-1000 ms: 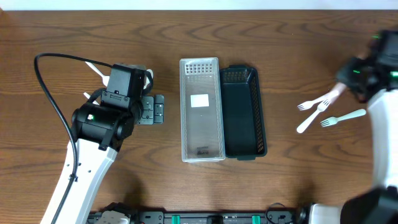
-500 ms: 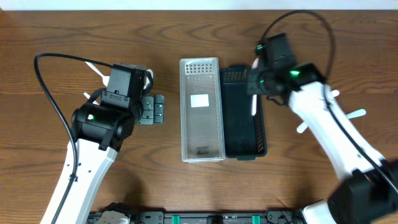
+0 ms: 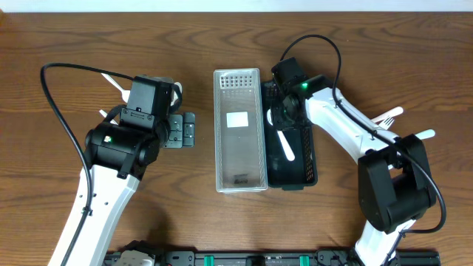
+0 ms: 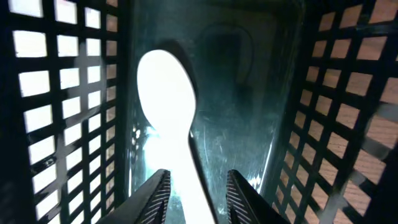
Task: Pack container
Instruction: 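Carry the white spoon with the right gripper into the black basket, then grasp a white fork with the right gripper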
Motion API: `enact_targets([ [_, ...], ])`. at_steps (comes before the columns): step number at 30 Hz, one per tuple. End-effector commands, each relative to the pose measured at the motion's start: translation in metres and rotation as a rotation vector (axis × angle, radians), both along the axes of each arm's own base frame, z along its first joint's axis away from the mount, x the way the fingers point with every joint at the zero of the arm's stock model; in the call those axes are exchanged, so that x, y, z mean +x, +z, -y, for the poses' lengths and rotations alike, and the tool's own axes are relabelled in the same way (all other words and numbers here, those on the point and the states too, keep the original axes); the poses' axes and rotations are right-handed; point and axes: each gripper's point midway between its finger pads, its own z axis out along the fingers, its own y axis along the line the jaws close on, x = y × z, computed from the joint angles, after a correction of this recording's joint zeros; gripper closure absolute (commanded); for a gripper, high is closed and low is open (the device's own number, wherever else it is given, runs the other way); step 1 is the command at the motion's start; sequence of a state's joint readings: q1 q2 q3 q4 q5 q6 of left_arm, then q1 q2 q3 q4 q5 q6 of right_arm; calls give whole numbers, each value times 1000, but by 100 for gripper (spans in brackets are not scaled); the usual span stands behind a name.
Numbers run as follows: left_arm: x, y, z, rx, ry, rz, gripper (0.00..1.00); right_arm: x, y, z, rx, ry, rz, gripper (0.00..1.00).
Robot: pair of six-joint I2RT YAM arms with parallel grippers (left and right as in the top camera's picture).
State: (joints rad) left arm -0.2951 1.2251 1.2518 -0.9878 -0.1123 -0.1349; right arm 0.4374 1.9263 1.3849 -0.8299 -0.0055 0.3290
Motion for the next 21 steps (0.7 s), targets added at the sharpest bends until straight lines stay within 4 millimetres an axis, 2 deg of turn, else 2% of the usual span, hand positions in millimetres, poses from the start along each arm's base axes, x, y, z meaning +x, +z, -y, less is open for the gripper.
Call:
enact_targets([
  [1, 2, 7, -3, -2, 21, 20, 2, 5, 18, -7, 17, 18, 34, 66],
  [3, 2, 7, -3, -2, 21, 20, 2, 13, 41, -7, 25, 31, 75, 64],
  [6, 2, 7, -3, -1, 22, 20, 2, 34, 97, 8, 20, -10, 198, 60],
  [8, 2, 7, -3, -1, 22, 20, 2, 50, 146, 30, 10, -78, 322, 56],
  [10, 2, 7, -3, -2, 21, 20, 2, 58, 187, 58, 5, -164, 424, 48],
  [12, 2, 7, -3, -2, 21, 20, 2, 60, 218, 94, 3, -309, 497, 43],
  [13, 2, 7, -3, -2, 21, 20, 2, 58, 229, 120, 3, -417, 523, 41],
  [15, 2, 7, -3, -2, 21, 20, 2, 49, 235, 167, 6, -626, 518, 39],
  [17, 2, 7, -3, -2, 21, 19, 2, 38, 228, 210, 2, -807, 475, 36],
  [20, 2, 7, -3, -2, 21, 20, 2, 19, 201, 270, -23, -1039, 379, 26],
  [21, 2, 7, -3, -2, 21, 20, 2, 15, 190, 286, -33, -1093, 348, 26],
])
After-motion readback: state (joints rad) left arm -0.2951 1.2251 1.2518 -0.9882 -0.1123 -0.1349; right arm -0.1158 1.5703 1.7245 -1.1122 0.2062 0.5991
